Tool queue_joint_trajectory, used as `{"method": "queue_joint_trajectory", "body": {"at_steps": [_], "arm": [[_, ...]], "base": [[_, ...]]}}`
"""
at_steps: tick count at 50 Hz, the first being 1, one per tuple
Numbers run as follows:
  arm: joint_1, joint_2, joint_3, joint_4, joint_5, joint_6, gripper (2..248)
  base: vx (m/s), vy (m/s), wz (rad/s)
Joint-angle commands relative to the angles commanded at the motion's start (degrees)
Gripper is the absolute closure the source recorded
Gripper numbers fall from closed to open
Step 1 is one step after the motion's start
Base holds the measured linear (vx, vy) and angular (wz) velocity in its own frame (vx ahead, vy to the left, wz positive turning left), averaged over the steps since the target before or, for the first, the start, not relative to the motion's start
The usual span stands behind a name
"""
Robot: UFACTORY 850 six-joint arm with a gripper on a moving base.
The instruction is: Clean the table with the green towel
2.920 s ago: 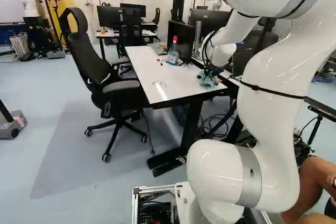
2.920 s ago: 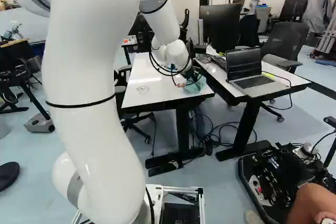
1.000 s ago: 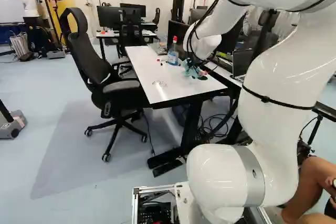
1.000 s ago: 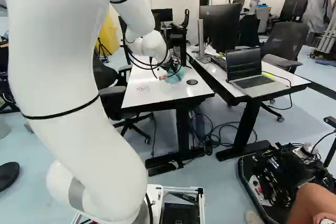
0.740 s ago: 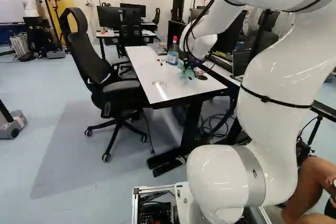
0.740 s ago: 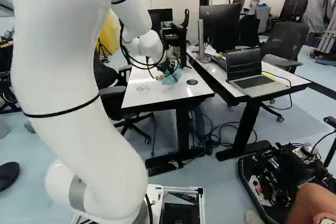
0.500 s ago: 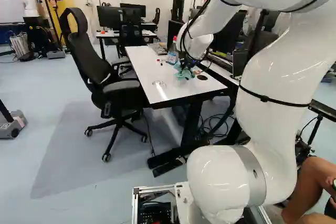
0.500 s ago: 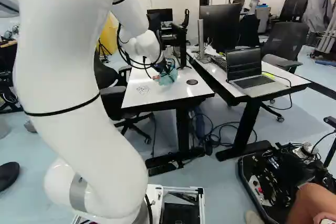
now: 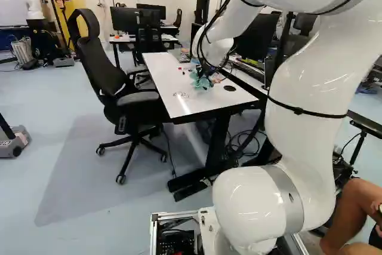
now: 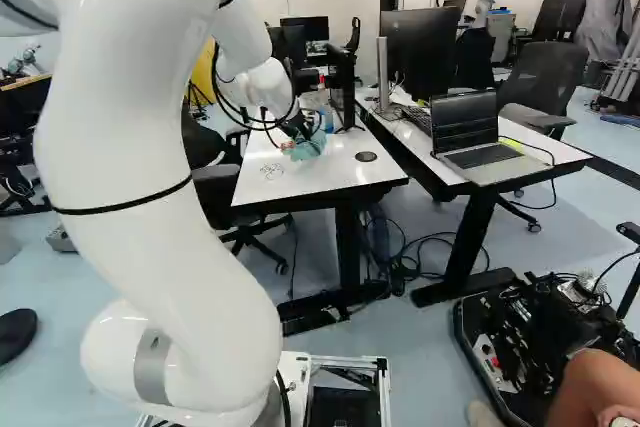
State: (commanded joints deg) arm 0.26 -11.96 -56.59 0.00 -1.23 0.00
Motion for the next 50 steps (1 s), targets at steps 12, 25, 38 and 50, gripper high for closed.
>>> {"method": "queue_joint_trajectory", "body": {"at_steps": [12, 25, 38, 50], "arm": [[1.32, -0.48, -0.55, 0.0, 0.0, 0.0, 204], [1.42, -0.51, -0.56, 0.0, 0.0, 0.0, 204], [1.42, -1.92, -0.72, 0.0, 1.04, 0.0, 204], [1.42, -3.63, -0.97, 0.0, 1.04, 0.0, 204]], "base": [[0.0, 0.0, 0.0], [0.0, 0.0, 0.0], [0.0, 0.0, 0.0], [0.0, 0.0, 0.0]]}}
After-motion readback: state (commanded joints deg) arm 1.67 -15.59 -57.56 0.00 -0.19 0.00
